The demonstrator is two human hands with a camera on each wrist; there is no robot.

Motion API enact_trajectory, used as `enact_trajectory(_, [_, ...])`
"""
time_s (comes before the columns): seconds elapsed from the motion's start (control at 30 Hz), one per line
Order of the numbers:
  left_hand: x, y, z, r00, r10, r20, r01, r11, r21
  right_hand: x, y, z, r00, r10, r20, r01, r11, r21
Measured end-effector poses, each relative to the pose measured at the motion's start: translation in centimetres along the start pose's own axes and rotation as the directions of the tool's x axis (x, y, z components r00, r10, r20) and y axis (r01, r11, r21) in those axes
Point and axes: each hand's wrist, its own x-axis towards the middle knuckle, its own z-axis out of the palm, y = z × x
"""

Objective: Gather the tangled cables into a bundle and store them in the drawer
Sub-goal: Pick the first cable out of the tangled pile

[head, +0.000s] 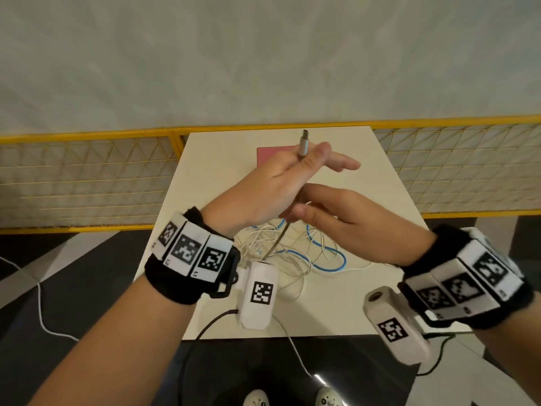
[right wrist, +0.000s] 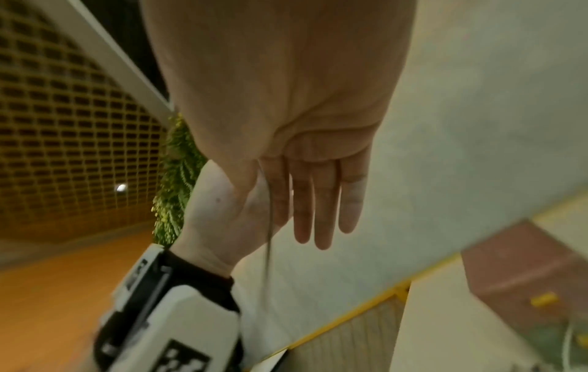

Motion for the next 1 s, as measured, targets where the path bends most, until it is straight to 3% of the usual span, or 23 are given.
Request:
enact_trajectory(0.07, [0.1, 0.0, 0.7, 0.999, -0.047, -0.017, 0.047, 0.998, -0.052, 0.6, 0.2, 0.7, 0.998, 0.039, -0.042, -0.034, 0.992, 0.119])
enact_trajectory(0.17, [-0.2, -0.3, 1.5, 0.993, -0.036, -0.11, 0.016, 0.984, -0.178, 1.4, 1.0, 0.9, 0.983, 0.08, -0.165, -0.047, 0.98, 0.192])
enact_trajectory(0.3, [0.2, -0.6, 1.8, 0.98, -0.043, -0.194, 0.01, 0.986, -0.168, 2.2, 1.5, 1.1, 0.969, 0.04, -0.242, 0.021, 0.969, 0.246])
enact_trajectory(0.4, [0.6, -0.8, 2.1, 0.951, -0.041, -0.306, -0.018, 0.983, -0.185, 2.4, 2.0, 1.4, 0.974, 0.042, -0.222, 0.015, 0.969, 0.245])
enact_trajectory(0.5, [1.1, -1.0, 1.5, 0.891, -0.025, -0.454, -0.119, 0.95, -0.287, 2.2, 3.8, 2.0, 0.987, 0.053, -0.15, -0.022, 0.979, 0.202])
enact_trajectory(0.7, [1.1, -1.5, 0.2, 0.858, -0.042, -0.513, -0.148, 0.934, -0.325, 0.9, 9.7, 5.6, 0.976, 0.209, 0.061, -0.213, 0.975, 0.065])
enact_trajectory(0.8, [0.7, -2.1, 0.1, 0.847, -0.069, -0.526, -0.146, 0.923, -0.357, 0.1, 11.9, 7.0, 0.896, 0.327, 0.302, -0.271, 0.939, -0.213])
enact_trajectory(0.9, [0.4, -3.0, -0.4, 0.851, -0.096, -0.516, -0.112, 0.927, -0.357, -0.9, 13.1, 7.6, 0.72, 0.432, 0.543, -0.209, 0.881, -0.424])
enact_trajectory(0.93, [0.3, -3.2, -0.5, 0.859, -0.104, -0.501, -0.098, 0.928, -0.36, -1.2, 13.5, 7.5, 0.681, 0.47, 0.562, -0.231, 0.865, -0.445])
enact_trajectory(1.0, [0.2, -3.8, -0.3, 0.875, -0.117, -0.47, -0.067, 0.932, -0.355, -1.7, 14.2, 6.7, 0.686, 0.512, 0.517, -0.291, 0.845, -0.449])
